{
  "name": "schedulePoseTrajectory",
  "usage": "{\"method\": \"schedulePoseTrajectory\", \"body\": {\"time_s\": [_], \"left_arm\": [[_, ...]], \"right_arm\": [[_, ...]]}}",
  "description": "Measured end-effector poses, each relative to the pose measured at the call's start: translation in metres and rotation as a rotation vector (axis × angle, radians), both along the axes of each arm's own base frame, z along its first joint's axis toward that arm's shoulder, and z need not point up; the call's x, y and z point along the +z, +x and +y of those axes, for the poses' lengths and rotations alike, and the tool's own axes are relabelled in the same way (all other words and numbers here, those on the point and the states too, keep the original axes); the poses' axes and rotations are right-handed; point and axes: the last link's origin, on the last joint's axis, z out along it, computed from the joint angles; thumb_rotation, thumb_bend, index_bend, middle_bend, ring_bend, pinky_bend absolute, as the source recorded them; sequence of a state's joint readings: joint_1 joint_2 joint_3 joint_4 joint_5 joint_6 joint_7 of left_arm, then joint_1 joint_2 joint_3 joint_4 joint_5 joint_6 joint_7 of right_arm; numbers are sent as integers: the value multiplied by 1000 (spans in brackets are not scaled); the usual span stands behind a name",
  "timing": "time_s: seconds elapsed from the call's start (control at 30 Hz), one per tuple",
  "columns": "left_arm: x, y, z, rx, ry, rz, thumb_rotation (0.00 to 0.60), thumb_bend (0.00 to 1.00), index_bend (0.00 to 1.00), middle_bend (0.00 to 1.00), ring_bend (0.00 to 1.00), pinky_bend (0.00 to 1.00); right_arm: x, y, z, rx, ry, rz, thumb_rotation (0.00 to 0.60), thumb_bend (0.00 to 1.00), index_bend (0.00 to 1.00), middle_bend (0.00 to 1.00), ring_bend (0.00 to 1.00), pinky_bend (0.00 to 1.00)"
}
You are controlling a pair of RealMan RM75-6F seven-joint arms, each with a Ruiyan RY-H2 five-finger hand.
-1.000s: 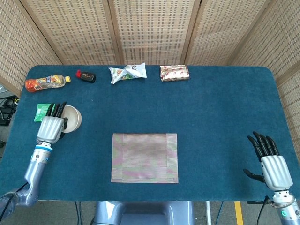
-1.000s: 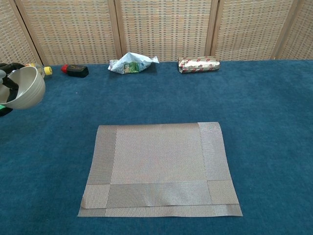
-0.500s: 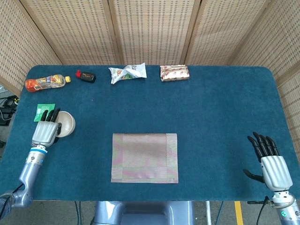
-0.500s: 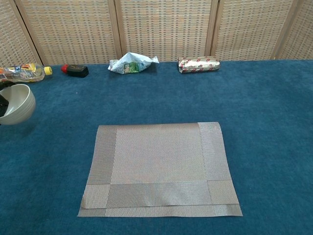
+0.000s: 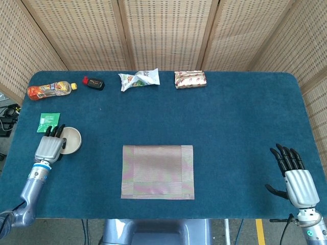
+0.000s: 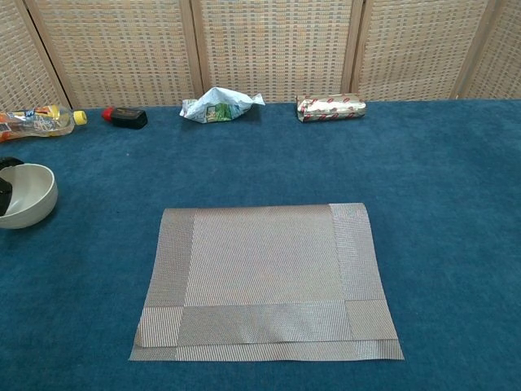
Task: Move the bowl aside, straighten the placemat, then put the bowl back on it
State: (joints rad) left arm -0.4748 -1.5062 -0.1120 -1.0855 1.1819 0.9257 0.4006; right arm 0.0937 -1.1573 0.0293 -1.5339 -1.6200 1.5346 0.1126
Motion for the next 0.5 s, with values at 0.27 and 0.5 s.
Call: {"method": "schedulePoseTrajectory", "body": {"time_s": [0.27, 0.5], "left_arm": [[21, 6, -6, -10, -33, -7, 600, 231, 101, 0, 0, 0], [62, 24, -16, -110, -15, -14, 600, 239, 180, 0, 0, 0]], "right_arm": [[1, 1, 1, 6, -3, -6, 600, 71, 39, 0, 0, 0], [2, 2, 2, 11, -2, -11, 600, 71, 39, 0, 0, 0]]}}
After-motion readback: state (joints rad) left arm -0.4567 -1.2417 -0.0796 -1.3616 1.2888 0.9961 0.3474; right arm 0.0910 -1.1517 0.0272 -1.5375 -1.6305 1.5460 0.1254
